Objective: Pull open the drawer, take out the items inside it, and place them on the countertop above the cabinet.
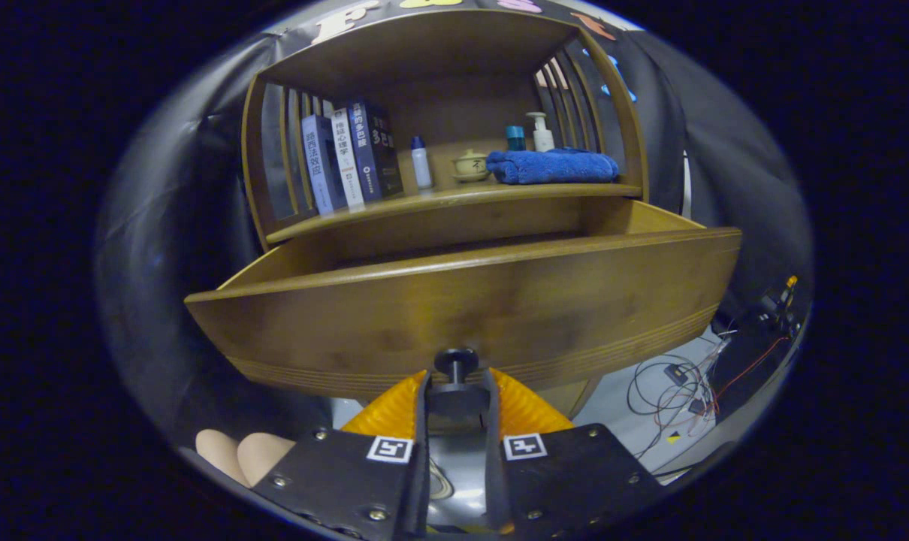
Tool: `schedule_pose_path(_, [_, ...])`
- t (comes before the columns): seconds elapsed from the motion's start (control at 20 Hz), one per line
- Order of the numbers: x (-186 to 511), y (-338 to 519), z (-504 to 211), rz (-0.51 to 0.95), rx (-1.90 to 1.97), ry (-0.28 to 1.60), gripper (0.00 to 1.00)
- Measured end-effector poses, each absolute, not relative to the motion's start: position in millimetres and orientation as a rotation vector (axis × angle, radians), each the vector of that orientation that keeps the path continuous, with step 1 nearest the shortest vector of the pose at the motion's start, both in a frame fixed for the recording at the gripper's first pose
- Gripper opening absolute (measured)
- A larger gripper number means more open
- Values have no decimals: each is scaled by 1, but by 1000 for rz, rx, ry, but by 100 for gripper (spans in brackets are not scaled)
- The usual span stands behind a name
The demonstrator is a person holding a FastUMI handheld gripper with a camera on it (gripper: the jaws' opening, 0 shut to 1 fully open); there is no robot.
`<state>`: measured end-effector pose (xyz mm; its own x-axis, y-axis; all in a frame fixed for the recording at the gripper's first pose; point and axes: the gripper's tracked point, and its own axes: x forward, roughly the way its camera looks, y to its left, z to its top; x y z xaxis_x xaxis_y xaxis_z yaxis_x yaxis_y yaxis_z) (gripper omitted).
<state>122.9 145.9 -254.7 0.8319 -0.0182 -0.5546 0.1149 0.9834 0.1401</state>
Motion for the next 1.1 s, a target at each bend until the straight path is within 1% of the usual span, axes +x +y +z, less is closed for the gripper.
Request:
schedule_pose_path(0.4, [119,149,-253,-48,181,594,30])
schedule_pose_path(0.55, [113,148,-249,-45,223,604,42])
schedule_pose_path(0.7, [102,147,-238,-41,217,602,42])
schedule_pose_path(0.9, [92,128,-194,-60,149,512,42])
schedule_pose_path(1.1, [101,117,-154,-52,68,458,42])
